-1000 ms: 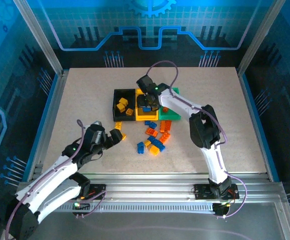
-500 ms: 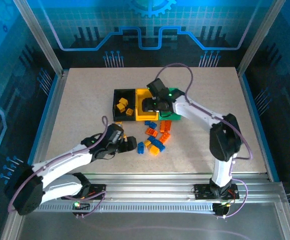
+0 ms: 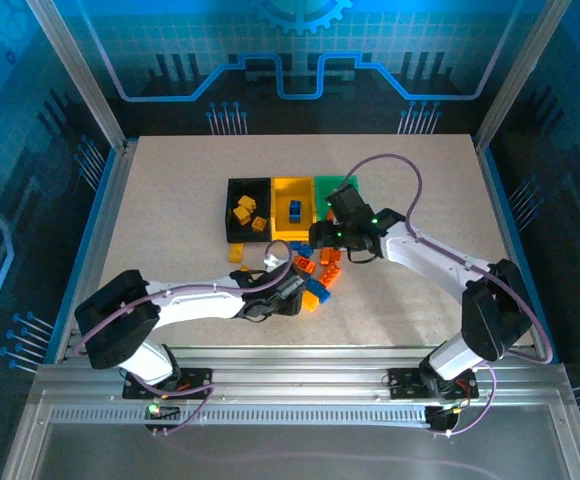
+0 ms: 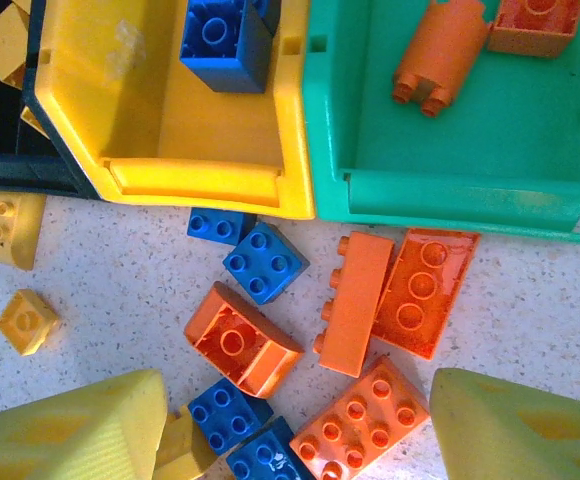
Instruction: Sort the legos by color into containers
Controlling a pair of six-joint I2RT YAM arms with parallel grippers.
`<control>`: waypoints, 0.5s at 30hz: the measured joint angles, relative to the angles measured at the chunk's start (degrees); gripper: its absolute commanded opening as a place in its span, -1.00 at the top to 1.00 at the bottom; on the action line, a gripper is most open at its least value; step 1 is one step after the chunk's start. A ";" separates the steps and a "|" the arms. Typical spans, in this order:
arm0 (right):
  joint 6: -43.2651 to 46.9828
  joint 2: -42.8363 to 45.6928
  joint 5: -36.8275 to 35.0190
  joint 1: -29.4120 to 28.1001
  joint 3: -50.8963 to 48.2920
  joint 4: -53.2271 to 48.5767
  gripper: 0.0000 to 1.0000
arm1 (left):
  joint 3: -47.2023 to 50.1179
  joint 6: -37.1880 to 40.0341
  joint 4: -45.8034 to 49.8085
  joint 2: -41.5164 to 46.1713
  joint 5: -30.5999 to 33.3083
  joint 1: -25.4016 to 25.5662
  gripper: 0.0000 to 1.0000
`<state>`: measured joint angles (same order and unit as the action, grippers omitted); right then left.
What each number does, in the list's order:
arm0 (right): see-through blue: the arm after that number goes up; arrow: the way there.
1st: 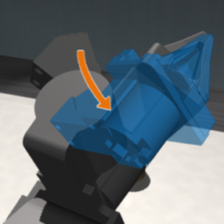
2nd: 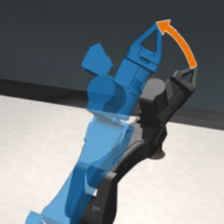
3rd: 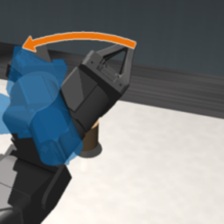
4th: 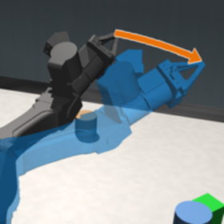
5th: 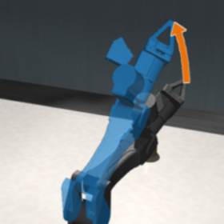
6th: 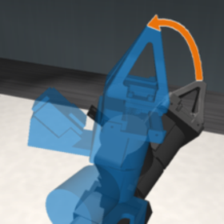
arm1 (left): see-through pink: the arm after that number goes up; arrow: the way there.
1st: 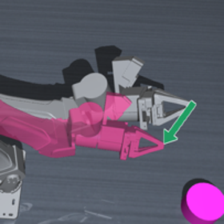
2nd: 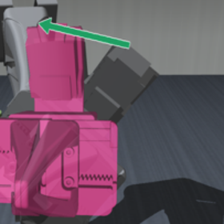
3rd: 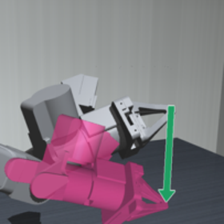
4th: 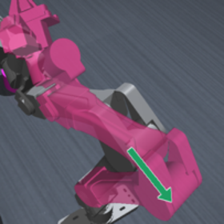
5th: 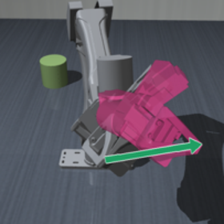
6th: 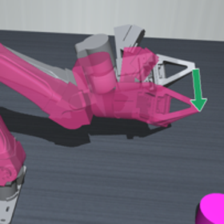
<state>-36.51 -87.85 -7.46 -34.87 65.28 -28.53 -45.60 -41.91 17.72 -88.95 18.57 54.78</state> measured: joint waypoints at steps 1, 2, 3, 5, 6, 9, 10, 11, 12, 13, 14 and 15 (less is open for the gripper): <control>0.00 0.66 0.07 0.22 -0.37 0.20 -0.44 | 0.00 -0.11 0.04 -0.39 0.83 0.04 -0.11; 0.00 1.22 0.24 0.44 -0.59 0.31 -0.44 | 0.00 -0.13 0.17 -0.68 1.60 0.04 -0.07; 0.00 1.70 0.26 0.52 -0.74 0.44 -0.44 | 0.00 -0.11 0.22 -0.85 2.05 0.04 -0.03; 0.00 2.69 0.44 0.76 -0.81 0.79 -0.44 | 0.00 -0.13 0.24 -1.11 2.80 0.11 0.07; 0.02 3.04 0.46 0.83 -0.81 1.01 -0.44 | 0.00 -0.11 0.24 -1.14 3.10 0.15 0.10; 0.02 3.87 0.57 1.14 -0.98 1.60 -0.43 | 0.00 -0.11 0.22 -1.22 3.54 0.15 0.21; 0.00 4.07 0.61 1.25 -1.20 1.84 -0.44 | 0.00 -0.13 0.22 -1.22 3.72 0.20 0.26; 0.00 4.17 0.63 1.42 -1.46 2.03 -0.44 | 0.00 -0.13 0.20 -1.22 3.82 0.26 0.31; 0.00 4.17 0.66 1.53 -1.57 2.10 -0.44 | -0.02 -0.13 0.17 -1.22 3.98 0.28 0.35; 0.00 4.17 0.66 1.62 -1.73 2.10 -0.43 | -0.07 -0.24 0.20 -1.22 4.15 0.37 0.39; -0.02 4.17 0.68 1.73 -1.88 2.14 -0.44 | -0.11 -0.48 0.22 -1.22 4.22 0.46 0.42; -0.09 4.22 0.70 1.81 -1.99 2.14 -0.43 | -0.11 -0.76 0.33 -1.09 4.22 0.52 0.41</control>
<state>-36.60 -83.64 -6.76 -33.06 63.29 -26.39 -45.71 -42.68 18.04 -90.04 22.79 55.31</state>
